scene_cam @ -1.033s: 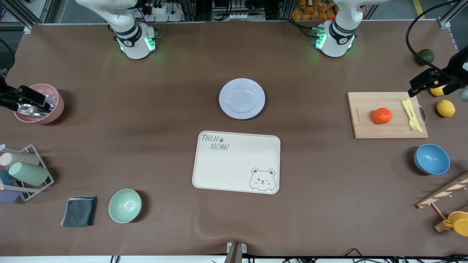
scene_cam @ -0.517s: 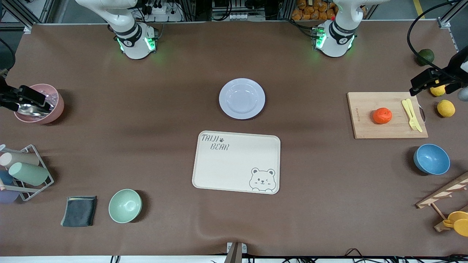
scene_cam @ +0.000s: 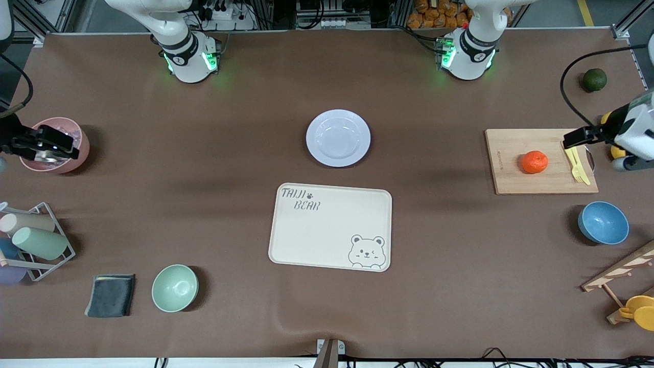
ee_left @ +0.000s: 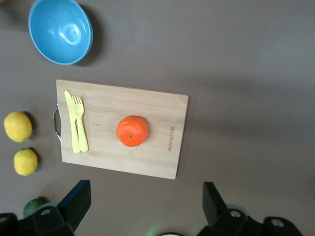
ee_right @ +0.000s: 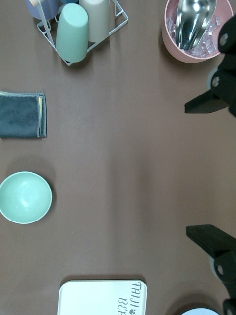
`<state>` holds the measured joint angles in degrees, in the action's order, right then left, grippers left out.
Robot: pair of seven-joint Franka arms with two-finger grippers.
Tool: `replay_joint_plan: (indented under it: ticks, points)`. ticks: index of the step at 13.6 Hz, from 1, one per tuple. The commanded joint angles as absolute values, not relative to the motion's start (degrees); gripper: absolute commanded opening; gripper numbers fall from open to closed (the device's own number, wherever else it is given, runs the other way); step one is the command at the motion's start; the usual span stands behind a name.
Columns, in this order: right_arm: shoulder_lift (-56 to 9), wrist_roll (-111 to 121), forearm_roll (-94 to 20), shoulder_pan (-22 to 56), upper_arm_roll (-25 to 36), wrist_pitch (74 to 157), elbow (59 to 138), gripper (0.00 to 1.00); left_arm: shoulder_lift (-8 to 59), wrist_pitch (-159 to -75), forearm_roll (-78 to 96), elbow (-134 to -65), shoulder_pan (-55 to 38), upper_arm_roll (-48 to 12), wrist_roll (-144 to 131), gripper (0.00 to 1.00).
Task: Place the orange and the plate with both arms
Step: 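Move the left gripper over the orange on the cutting board, then grasp the orange with the left gripper while the right gripper reaches inward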
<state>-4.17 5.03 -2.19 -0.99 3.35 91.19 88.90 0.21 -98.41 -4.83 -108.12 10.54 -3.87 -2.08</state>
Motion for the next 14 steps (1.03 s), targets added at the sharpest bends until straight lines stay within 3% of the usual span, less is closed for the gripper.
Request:
replay_joint_plan:
  ticks: [1,7,14]
  points:
    - [-6.1,5.2,-4.6,-0.4,3.5,90.8,88.3,1.00,-3.3,-108.9,-5.9,-121.0,13.6,-4.3,-0.9,1.00]
    - [-8.9,4.9,-11.5,-0.3,3.5,89.0,89.6,1.00,-1.5,-126.6,-6.8,-134.4,17.3,-4.2,-0.1,1.00]
    - [-11.4,5.0,-22.2,-1.0,3.5,85.9,91.1,1.00,8.5,-135.3,-9.1,-134.6,22.4,-4.3,1.6,1.00]
